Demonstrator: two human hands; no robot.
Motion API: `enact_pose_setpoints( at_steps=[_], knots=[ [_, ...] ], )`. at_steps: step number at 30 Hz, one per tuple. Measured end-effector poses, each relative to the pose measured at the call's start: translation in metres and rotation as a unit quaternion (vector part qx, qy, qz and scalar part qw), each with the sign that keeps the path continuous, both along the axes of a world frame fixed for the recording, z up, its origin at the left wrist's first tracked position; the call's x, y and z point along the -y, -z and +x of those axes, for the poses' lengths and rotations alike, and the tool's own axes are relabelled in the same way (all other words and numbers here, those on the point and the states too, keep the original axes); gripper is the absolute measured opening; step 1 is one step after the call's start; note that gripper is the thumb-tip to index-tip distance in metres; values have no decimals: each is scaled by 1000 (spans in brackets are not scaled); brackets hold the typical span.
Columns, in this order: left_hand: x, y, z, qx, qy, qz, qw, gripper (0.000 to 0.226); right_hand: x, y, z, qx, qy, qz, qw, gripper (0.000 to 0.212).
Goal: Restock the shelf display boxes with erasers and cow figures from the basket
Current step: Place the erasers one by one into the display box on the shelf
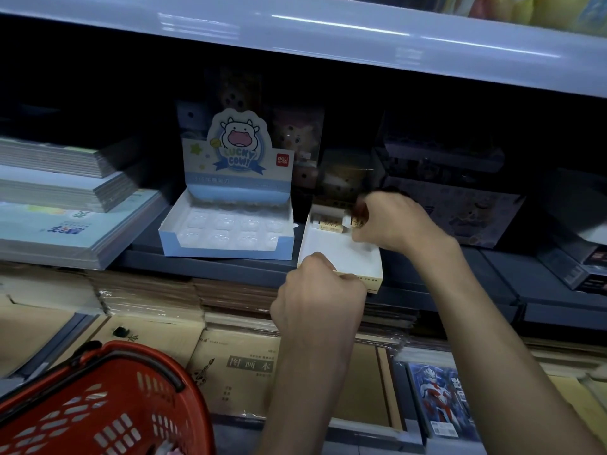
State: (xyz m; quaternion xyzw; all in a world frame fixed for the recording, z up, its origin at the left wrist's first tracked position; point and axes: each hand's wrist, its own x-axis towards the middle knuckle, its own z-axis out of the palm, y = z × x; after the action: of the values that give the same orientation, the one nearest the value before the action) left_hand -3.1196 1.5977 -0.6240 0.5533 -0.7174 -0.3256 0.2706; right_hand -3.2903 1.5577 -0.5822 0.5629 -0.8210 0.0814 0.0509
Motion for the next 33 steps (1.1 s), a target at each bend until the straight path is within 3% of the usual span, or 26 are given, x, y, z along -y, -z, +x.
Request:
enact_pose_setpoints(
  at_steps=[11, 15, 22, 33],
  knots=[
    [1, 1, 0, -1, 0, -1, 1000, 12, 7, 9, 5, -18, -5, 29, 999, 32],
    [1, 1, 0, -5, -1, -2, 1000, 11, 5, -2, 5, -41, -6, -4, 999, 38],
    [1, 0, 1, 1, 7, 1, 1000, 12, 8, 8, -5, -52, -1, 24, 998, 25],
    [6, -1, 5, 1, 23, 11, 1000, 10, 10, 33, -15, -1, -40, -75, 996, 14]
  ],
)
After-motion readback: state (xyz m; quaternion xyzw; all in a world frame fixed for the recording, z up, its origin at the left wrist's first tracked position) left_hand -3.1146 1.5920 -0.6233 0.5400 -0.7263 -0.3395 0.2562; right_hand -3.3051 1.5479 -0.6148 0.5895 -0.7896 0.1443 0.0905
